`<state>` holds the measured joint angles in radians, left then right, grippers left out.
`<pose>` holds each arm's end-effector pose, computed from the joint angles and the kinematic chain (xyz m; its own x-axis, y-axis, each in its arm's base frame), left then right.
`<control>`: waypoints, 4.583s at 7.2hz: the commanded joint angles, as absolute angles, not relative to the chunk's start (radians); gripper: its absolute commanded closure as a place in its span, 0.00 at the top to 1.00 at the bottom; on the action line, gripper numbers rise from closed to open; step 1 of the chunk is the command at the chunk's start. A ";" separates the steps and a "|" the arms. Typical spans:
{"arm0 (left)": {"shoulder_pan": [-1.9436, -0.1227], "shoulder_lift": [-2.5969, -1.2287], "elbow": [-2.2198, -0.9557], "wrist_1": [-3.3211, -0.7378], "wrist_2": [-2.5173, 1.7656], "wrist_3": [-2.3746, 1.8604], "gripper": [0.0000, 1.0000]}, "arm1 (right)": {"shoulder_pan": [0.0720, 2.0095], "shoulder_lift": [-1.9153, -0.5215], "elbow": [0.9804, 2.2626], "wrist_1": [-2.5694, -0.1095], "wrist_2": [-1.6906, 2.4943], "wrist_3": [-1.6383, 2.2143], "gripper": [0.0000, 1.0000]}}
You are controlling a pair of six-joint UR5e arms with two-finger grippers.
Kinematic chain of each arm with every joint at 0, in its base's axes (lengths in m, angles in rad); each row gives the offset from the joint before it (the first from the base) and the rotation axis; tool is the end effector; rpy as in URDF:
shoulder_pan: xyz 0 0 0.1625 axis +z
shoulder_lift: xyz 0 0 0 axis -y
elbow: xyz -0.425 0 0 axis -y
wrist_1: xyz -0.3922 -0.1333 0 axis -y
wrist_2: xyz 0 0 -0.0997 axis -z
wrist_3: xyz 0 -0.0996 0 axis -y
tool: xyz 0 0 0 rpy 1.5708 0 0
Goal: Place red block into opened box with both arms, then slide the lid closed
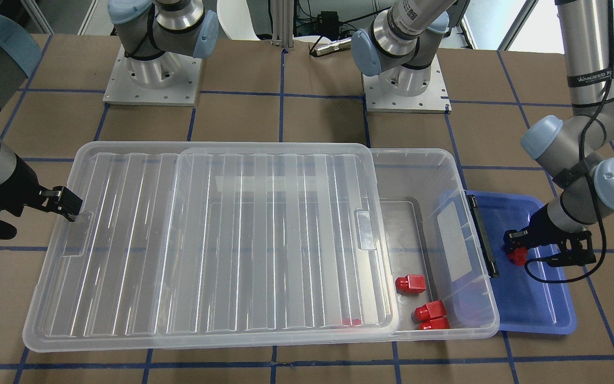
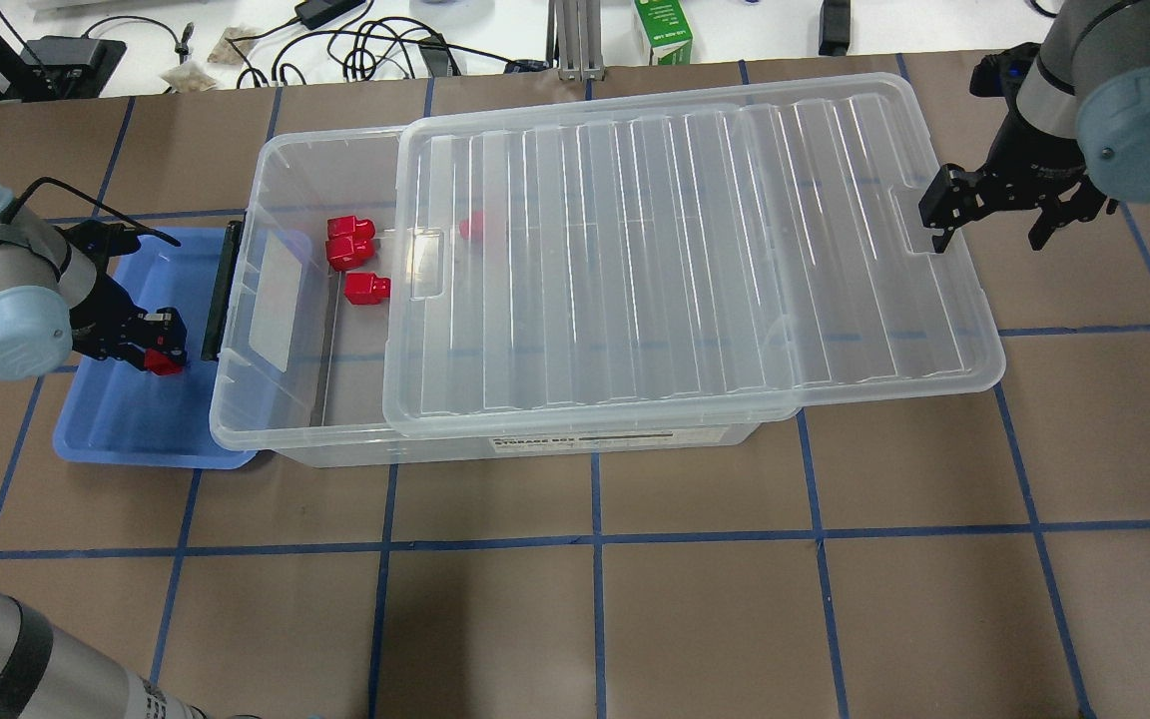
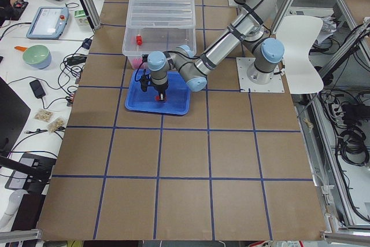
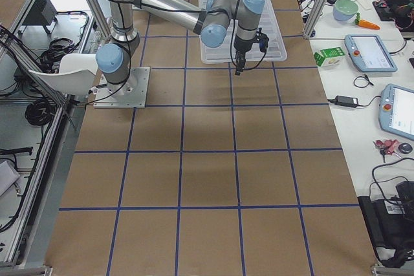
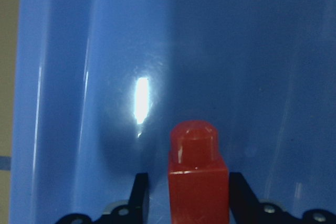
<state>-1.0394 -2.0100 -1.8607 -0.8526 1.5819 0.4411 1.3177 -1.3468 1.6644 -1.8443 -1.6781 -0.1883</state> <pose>0.1758 -0.5600 0.1852 -0.9959 -0.0901 -0.0054 -0.0901 0.9958 0.0146 -0.0221 -0.5750 0.3511 -0.9935 0.0590 0.0969 0.0653 0.9959 0.0633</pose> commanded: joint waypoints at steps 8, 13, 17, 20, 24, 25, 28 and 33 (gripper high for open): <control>-1.242 -1.738 -1.614 -1.436 1.592 0.260 0.00 | 1.285 -1.382 1.553 -1.674 -1.667 -0.244 1.00; -1.516 -1.773 -1.676 -1.367 1.575 0.020 0.00 | 1.292 -1.584 1.485 -1.407 -1.635 -0.230 1.00; -1.514 -1.799 -1.831 -1.164 1.575 0.034 0.00 | 1.290 -1.582 1.494 -1.407 -1.618 -0.242 1.00; -1.520 -1.839 -1.844 -1.129 1.574 0.023 0.00 | 1.289 -1.585 1.497 -1.413 -1.631 -0.224 1.00; -1.516 -1.879 -1.902 -1.028 1.575 0.028 0.00 | 1.289 -1.582 1.497 -1.417 -1.634 -0.221 1.00; -1.516 -1.887 -1.904 -1.023 1.575 0.029 0.00 | 1.287 -1.582 1.497 -1.417 -1.634 -0.221 1.00; -1.520 -1.896 -1.904 -1.025 1.574 0.031 0.04 | 1.289 -1.582 1.499 -1.417 -1.635 -0.219 1.00; -1.517 -1.890 -1.899 -1.022 1.575 0.025 0.81 | 1.287 -1.582 1.499 -1.416 -1.634 -0.219 1.00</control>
<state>-1.5172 -1.8950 -1.9014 -1.0235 1.5753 0.0311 1.2879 -1.5815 1.4987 -1.4164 -1.6341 -0.2193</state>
